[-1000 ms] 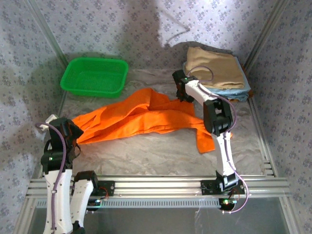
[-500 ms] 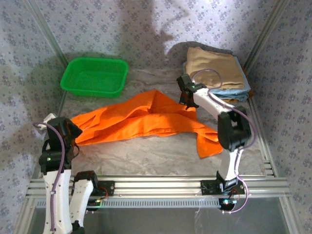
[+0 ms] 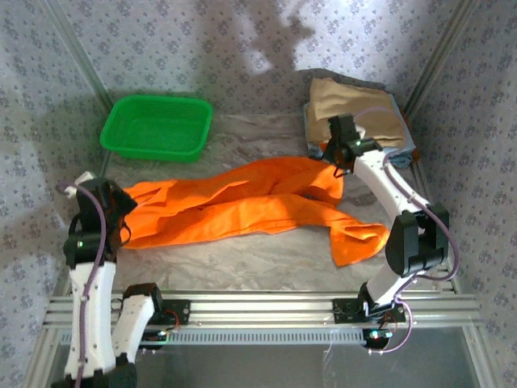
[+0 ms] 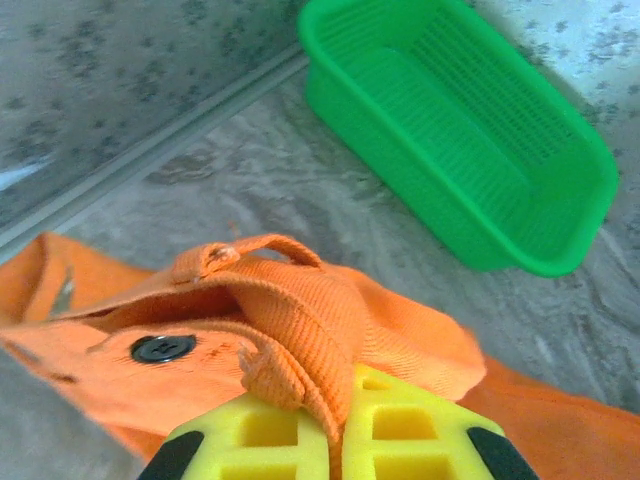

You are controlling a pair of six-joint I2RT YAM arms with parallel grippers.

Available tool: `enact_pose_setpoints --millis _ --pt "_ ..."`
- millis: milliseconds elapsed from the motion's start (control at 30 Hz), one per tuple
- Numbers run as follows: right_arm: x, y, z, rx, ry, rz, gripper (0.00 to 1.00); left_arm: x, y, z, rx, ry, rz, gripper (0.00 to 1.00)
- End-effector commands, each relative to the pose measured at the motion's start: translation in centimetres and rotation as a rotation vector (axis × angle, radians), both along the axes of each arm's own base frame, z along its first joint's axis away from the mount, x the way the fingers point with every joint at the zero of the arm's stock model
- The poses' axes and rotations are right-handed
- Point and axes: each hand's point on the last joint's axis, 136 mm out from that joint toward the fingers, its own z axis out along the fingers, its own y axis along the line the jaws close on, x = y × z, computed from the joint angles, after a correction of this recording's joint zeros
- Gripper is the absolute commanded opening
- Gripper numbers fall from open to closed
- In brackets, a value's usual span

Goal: Fold and stack the trousers

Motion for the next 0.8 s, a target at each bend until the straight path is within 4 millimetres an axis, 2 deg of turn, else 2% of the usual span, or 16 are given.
enact_pose_setpoints --millis 0,100,200,300,333,400,467,567,600,633,700,733,767 --pt "3.9 -0.8 7.1 0.049 -0.173 0.035 0.0 5.6 -1.2 6.9 0.004 -0.238 -0.11 0.0" --pt "5.4 -2.2 12.6 0.083 -0.288 0.017 0.0 8.6 -1.7 10.7 0.016 -0.324 -0.167 0.0" --pt "4.9 -4.0 17.4 0.11 -0.385 -0.008 0.0 9.9 -2.0 14.6 0.052 -0.415 -0.204 0.0" --pt "1.9 -5.6 20.4 0.151 -0.486 -0.029 0.0 8.5 -2.1 18.2 0.112 -0.555 -0.227 0.0" --pt "0.3 -5.9 20.7 0.172 -0.528 -0.035 0.0 7.5 -1.9 18.6 0.129 -0.585 -0.22 0.0" --pt "-3.3 -6.3 20.4 0.199 -0.59 -0.036 0.0 5.3 -1.3 17.7 0.143 -0.623 -0.19 0.0" --pt "-7.6 -6.4 18.3 0.23 -0.628 -0.057 0.0 2.9 -0.5 15.2 0.137 -0.636 -0.129 0.0" --pt "-13.1 -6.1 11.0 0.287 -0.59 -0.08 0.03 -1.3 1.5 9.8 0.09 -0.585 0.043 0.0" --pt "-14.6 -6.0 8.1 0.303 -0.56 -0.091 0.09 -2.7 2.1 7.6 0.062 -0.55 0.105 0.06" --pt "-16.0 -6.1 5.1 0.31 -0.532 -0.109 0.17 -4.0 2.7 5.2 0.028 -0.512 0.173 0.26" --pt "-18.2 -6.5 0.5 0.311 -0.475 -0.149 0.36 -5.8 3.1 1.4 -0.029 -0.473 0.244 0.75" --pt "-19.4 -6.9 -1.3 0.311 -0.451 -0.185 0.46 -6.7 3.2 -0.2 -0.057 -0.462 0.276 0.87" --pt "-20.2 -7.1 -2.3 0.319 -0.449 -0.205 0.54 -7.7 3.5 -1.3 -0.077 -0.463 0.318 0.92"
